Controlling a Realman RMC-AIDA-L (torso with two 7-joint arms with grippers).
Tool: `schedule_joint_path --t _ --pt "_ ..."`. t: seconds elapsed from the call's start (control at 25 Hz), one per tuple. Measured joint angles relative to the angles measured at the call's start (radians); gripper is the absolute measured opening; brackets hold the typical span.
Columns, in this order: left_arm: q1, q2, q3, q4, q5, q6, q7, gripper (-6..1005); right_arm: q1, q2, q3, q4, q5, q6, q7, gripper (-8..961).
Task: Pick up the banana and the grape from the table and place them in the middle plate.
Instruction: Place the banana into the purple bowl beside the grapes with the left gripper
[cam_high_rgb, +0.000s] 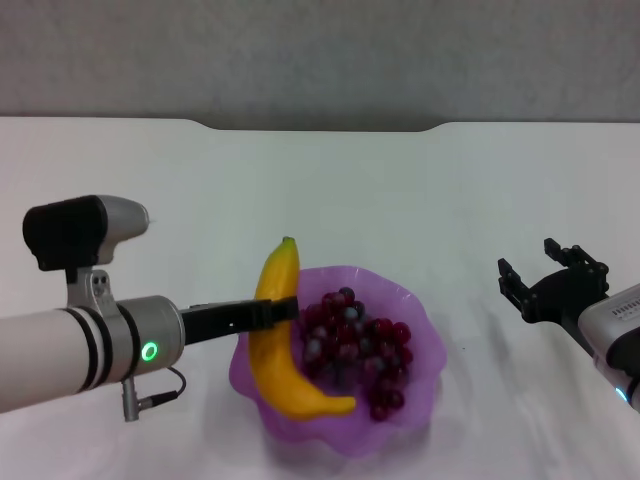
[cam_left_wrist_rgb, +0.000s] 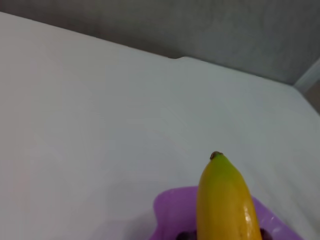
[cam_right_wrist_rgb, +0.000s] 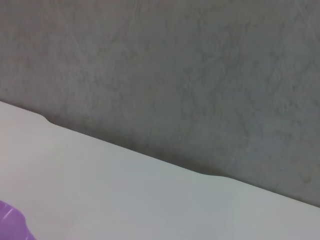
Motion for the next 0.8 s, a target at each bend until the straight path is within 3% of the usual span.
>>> schedule_joint_path --t 0.76,0.8 --pt "-0.016 -0.007 0.034 0.055 -0.044 0.059 0.035 513 0.001 0.0 0.0 0.002 -0.001 -0.005 0.0 666" --pt "-0.014 -0.007 0.035 0.054 -0.056 0.059 0.049 569 0.001 0.0 0.0 0.002 0.0 -0.005 0.0 666"
